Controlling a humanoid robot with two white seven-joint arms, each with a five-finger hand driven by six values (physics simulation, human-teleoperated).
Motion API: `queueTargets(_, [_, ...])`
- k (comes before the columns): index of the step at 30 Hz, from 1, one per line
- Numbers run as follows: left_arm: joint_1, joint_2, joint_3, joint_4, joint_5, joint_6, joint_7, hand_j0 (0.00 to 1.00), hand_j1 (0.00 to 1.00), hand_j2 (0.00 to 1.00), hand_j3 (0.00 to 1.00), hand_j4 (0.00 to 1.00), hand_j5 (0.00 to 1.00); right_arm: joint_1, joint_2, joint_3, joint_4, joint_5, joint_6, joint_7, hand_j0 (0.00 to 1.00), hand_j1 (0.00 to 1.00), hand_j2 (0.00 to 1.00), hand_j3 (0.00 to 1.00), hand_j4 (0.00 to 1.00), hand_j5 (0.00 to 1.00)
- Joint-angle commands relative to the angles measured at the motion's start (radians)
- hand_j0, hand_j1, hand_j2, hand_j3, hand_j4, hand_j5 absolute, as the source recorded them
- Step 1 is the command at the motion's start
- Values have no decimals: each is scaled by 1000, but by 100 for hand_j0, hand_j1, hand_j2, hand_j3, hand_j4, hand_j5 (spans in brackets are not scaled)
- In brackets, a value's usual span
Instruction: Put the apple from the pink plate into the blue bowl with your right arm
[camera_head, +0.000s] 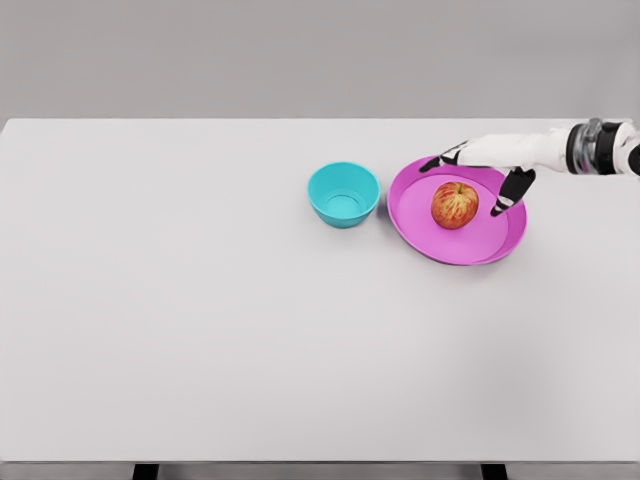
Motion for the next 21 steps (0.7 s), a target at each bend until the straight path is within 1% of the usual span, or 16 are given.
queueTargets(1, [0,0,0,0,0,0,0,100,100,100,100,100,100,0,26,2,86,12,-22,0,100,100,100,100,100,100])
queueTargets(4, [0,0,0,0,0,0,0,100,100,100,100,100,100,0,31,4,94,13,-27,0,100,100,100,100,100,100])
queueTargets(5, [0,0,0,0,0,0,0,100,100,100,100,100,100,0,52,3,95,15,-25,0,100,100,100,100,100,100])
queueTargets(7, [0,0,0,0,0,0,0,100,100,100,100,100,100,0,66,4,97,15,-25,0,100,100,100,100,100,100])
queueTargets(10, [0,0,0,0,0,0,0,100,100,100,100,100,100,-5,89,4,121,15,-25,0,100,100,100,100,100,100])
queueTargets(12, [0,0,0,0,0,0,0,100,100,100,100,100,100,-2,94,4,157,38,-44,0,100,100,100,100,100,100])
queueTargets(14, [0,0,0,0,0,0,0,100,100,100,100,100,100,-2,121,4,206,50,-65,0,100,100,100,100,100,100])
queueTargets(17, [0,0,0,0,0,0,0,100,100,100,100,100,100,-2,129,2,219,50,-72,0,100,100,100,100,100,100])
queueTargets(21, [0,0,0,0,0,0,0,100,100,100,100,100,100,-2,166,3,279,51,-72,0,100,100,100,100,100,100])
